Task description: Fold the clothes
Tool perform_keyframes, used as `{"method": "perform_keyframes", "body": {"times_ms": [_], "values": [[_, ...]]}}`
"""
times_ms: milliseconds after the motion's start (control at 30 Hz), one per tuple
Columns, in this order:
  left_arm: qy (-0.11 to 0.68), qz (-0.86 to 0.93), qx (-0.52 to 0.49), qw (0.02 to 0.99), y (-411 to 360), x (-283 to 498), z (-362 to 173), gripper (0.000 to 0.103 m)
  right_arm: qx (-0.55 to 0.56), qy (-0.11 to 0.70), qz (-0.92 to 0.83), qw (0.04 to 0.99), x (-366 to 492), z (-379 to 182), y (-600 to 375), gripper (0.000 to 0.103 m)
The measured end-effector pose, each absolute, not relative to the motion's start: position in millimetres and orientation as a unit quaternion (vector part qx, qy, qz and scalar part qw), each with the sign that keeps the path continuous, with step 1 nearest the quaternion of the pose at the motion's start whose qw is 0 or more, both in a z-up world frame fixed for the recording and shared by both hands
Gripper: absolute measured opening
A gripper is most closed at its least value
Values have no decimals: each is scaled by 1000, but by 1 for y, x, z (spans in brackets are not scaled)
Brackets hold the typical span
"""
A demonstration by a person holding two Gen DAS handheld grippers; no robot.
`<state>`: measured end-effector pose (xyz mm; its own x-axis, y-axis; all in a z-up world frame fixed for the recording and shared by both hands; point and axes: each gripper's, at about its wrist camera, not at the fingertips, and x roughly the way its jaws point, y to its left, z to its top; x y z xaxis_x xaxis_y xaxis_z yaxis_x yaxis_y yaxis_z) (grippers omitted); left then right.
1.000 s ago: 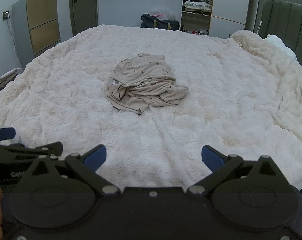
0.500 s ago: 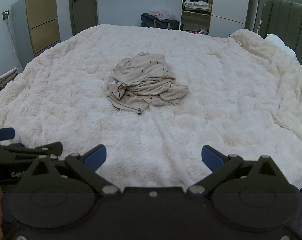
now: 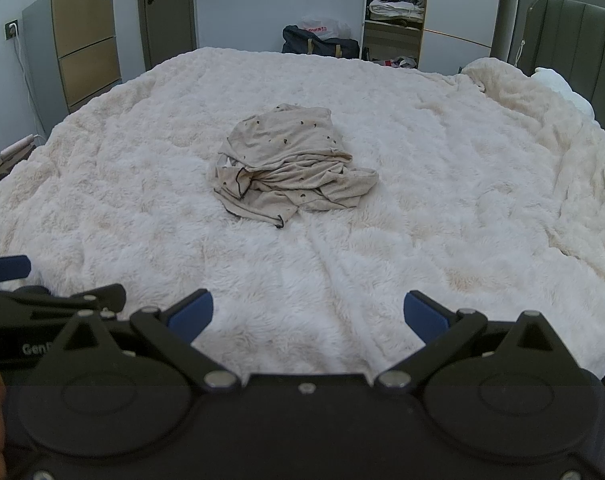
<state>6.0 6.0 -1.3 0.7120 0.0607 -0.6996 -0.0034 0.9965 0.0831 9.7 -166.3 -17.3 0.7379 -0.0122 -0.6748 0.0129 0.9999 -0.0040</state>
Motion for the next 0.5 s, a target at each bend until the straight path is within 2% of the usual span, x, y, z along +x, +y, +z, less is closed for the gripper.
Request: {"method": "perform_keyframes", "body": {"times_ms": [500], "values": [[381,21,44,923,0,15,-7,103,0,362,-4,932,9,-17,-166,103]]}}
